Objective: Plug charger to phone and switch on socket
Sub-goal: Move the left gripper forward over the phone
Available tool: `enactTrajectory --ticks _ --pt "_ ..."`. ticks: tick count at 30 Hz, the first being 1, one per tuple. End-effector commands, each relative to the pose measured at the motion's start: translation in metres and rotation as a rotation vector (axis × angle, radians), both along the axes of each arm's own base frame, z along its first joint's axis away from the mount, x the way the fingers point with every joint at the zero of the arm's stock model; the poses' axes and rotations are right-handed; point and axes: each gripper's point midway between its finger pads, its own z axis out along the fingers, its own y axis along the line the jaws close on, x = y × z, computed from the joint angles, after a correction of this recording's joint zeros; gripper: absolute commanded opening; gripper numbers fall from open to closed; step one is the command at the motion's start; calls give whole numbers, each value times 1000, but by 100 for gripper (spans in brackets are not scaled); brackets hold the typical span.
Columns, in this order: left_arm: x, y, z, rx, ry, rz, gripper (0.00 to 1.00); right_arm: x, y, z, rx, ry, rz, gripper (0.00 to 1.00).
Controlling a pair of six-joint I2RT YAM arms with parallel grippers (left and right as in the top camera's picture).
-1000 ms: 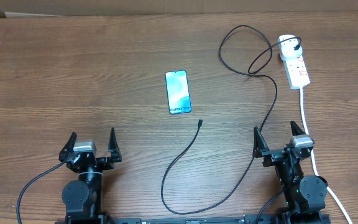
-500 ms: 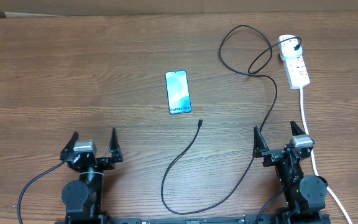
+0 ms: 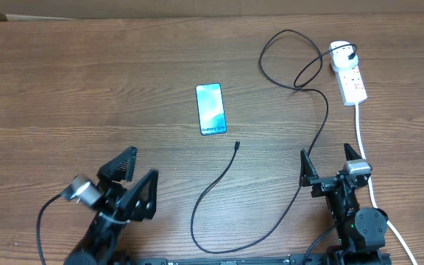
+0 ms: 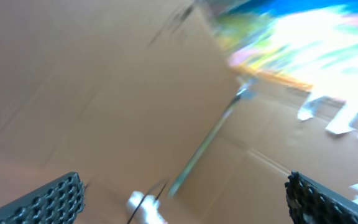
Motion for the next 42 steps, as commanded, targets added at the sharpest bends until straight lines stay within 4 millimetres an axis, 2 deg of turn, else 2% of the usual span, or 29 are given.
enactTrajectory --ticks 1,5,6,7,10,13,14,17,19,22,27,29,34,38,39,42 --pt "-18 16 51 -117 -134 51 100 0 -1 -1 -4 -6 -6 100" --pt "-32 25 101 -21 -233 187 100 0 -1 -1 -4 -6 -6 100" --pt "-35 25 124 56 -238 235 100 0 -1 -1 -4 -6 -6 100" --pt "-34 25 135 96 -223 255 100 0 -1 -1 -4 -6 -6 100" --pt "-20 26 154 200 -78 289 100 0 -1 -1 -4 -6 -6 100" --pt "-1 27 156 302 146 286 100 0 -1 -1 -4 -6 -6 100" --pt "15 25 146 373 328 244 100 0 -1 -1 -4 -6 -6 100" --pt "24 8 139 414 515 84 100 0 -1 -1 -4 -6 -6 100" --pt "30 -1 135 410 597 1 100 0 -1 -1 -4 -6 -6 100" --pt "47 -12 136 422 610 -94 100 0 -1 -1 -4 -6 -6 100" --pt "73 -14 111 447 817 -78 100 0 -1 -1 -4 -6 -6 100" --pt "87 -17 93 564 957 -6 100 0 -1 -1 -4 -6 -6 100" --pt "109 -19 70 721 1193 166 100 0 -1 -1 -4 -6 -6 100" --pt "132 -36 49 806 1285 151 100 0 -1 -1 -4 -6 -6 100" --pt "142 -47 34 818 1319 124 100 0 -1 -1 -4 -6 -6 100" --pt "159 -66 9 814 1368 57 100 0 -1 -1 -4 -6 -6 100"
